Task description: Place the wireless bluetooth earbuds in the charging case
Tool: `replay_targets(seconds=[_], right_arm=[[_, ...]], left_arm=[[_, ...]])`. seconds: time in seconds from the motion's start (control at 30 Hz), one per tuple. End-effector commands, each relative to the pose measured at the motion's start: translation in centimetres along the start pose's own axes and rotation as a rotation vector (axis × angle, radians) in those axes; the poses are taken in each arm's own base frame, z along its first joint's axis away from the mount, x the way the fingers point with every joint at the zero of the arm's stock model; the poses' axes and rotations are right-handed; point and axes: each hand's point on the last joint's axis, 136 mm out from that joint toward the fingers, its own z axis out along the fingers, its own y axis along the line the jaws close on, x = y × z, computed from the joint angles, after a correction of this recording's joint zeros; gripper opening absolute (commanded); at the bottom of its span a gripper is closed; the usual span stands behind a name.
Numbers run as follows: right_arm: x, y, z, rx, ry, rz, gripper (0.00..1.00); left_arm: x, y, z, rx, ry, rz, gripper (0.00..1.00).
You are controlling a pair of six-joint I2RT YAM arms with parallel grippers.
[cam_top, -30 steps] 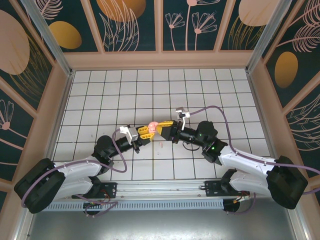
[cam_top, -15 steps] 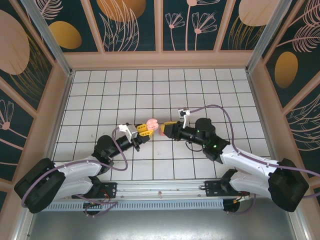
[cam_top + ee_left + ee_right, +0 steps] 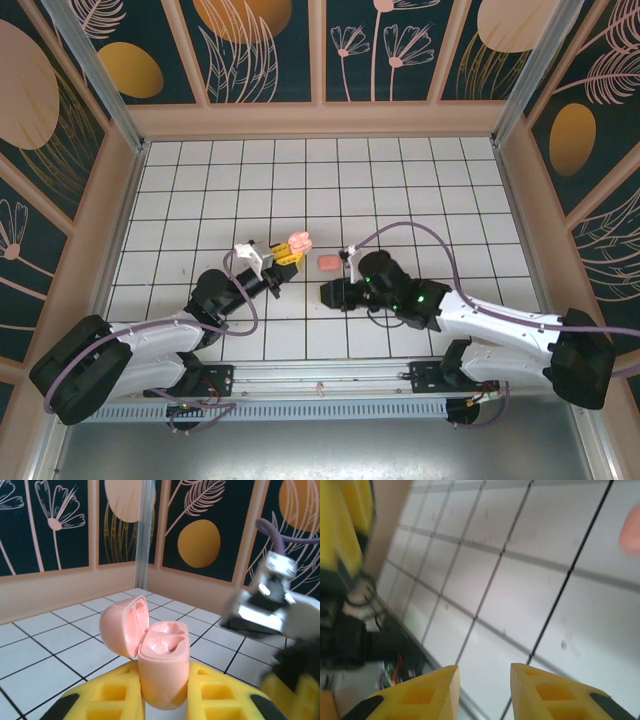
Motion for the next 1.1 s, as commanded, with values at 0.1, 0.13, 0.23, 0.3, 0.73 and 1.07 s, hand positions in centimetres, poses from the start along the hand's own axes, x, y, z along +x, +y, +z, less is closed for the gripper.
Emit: replay_targets(seconds=[0.1,0.13,0.23,0.3,0.73,1.07], right_arm=[[8.3,-1.1,1.0,0.186,0.276,0.144,0.32],[9.2,-0.9,1.1,0.197,0.309,0.143,0.32],[11.4,-0.6,1.4,0.243,0.402,0.133,0.32],[12.5,-0.2,1.8,0.247,0.446,0.126,0.33],[18.2,-0.1,2.5,0.341,0.66,0.075,0.33],[19.3,0.1,3.1,0.333,0.697,0.062,0.31]], left_arm=[[1.0,1.1,-1.1,-0.076,0.02,-0.077,0.17],[1.1,1.1,-1.3,-0.082,0.022,-0.081,0.17],[1.1,1.3,-1.8,-0.099,0.024,-0.083,0.17],[1.1,1.4,-2.1,-0.11,0.024,-0.082,0.17],[0.9,1.5,-2.2,-0.116,0.025,-0.079,0.17],[1.0,1.5,-2.2,-0.114,0.028,-0.082,0.18]])
